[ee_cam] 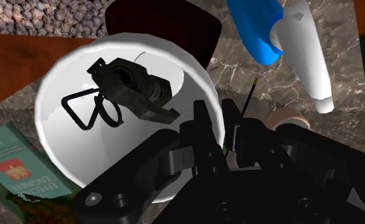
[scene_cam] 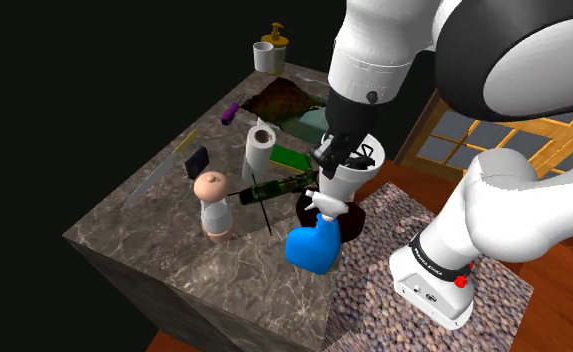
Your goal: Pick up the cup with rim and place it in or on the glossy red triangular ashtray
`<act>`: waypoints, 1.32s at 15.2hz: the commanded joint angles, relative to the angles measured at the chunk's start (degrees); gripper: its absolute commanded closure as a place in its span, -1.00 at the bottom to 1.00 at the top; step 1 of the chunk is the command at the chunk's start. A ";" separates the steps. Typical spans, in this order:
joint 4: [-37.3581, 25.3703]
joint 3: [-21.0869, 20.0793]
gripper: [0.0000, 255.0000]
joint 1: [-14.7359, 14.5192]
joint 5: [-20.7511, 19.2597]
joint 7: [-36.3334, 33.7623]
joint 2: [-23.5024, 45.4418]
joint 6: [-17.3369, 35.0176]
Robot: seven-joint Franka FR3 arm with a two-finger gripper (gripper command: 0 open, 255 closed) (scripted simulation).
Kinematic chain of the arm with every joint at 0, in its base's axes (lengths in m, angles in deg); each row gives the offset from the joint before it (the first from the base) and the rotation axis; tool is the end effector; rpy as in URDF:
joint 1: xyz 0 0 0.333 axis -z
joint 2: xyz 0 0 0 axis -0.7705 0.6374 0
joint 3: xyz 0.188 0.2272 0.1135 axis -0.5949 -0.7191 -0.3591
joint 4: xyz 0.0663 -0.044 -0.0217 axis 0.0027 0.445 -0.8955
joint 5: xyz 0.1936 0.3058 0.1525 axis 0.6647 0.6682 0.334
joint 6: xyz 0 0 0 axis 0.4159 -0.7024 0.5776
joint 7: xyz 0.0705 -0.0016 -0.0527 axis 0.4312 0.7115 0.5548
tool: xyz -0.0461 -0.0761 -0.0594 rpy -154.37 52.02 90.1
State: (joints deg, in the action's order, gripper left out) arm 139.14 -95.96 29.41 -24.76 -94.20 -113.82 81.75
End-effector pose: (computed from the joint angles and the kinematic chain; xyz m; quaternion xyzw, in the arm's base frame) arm 0.2209 0.2470 0.5062 0.9979 0.0323 0.0246 0.0511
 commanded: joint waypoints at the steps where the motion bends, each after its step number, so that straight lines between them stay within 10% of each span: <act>1: 1.51 -0.39 1.00 -0.14 0.30 -0.12 0.07 1.63; 20: 10.21 -3.03 1.00 -0.81 2.19 -0.85 2.06 12.26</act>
State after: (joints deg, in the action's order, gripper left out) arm 149.36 -98.99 28.60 -22.57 -95.06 -111.76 94.00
